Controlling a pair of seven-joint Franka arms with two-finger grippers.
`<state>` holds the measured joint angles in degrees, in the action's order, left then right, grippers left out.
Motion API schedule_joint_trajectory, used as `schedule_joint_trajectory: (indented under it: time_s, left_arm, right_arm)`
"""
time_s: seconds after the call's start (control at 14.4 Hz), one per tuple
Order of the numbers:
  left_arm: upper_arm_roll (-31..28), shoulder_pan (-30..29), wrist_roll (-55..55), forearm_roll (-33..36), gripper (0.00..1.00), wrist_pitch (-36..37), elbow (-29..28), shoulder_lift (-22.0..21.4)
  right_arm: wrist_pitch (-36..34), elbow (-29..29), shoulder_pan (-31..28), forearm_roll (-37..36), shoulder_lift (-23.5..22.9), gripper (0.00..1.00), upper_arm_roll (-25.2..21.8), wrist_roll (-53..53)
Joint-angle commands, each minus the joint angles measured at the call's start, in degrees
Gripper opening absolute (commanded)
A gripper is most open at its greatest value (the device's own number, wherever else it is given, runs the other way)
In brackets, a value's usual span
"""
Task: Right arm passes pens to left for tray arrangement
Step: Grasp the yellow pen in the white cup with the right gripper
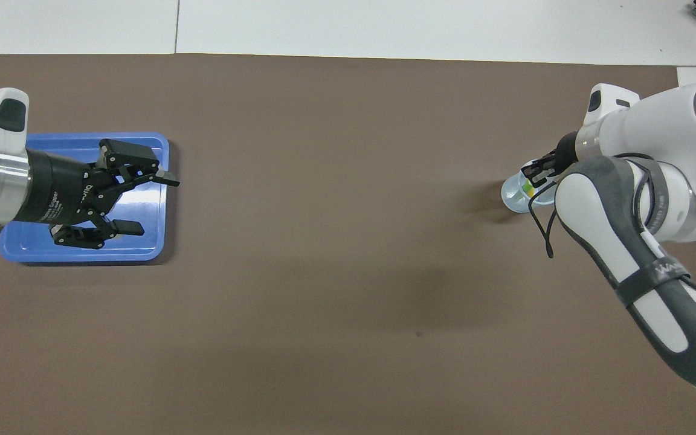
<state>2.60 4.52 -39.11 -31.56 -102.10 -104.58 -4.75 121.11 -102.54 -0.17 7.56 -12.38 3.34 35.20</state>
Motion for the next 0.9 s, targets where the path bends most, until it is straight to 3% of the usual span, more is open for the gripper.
schedule_joint_trajectory:
  time_s: [0.0, 0.35, 0.55, 0.83]
  left_arm:
    - [-0.67, 1.19, -0.88, -1.05, 0.97, -1.70, -2.56, -2.11]
    - [-0.67, 1.90, -4.22, -3.69, 0.95, -2.58, -2.82, -2.11]
    - [-0.67, 1.98, -6.23, -4.48, 0.95, -3.71, -3.08, -2.11]
    - [-0.67, 7.60, -13.34, -5.96, 0.95, -13.46, -9.23, -3.42]
  right_arm:
    - [-5.78, 1.98, -0.19, -0.53, 2.44, 0.00, 0.44, 1.28]
    - [-11.50, 5.06, 1.83, -5.27, 6.92, 0.00, 0.53, 1.19]
    - [-14.76, 7.52, 1.84, -4.40, 7.37, 0.00, 0.53, -0.21]
    - [-15.99, 9.02, 1.75, -2.30, 7.89, 0.00, 4.39, -11.62]
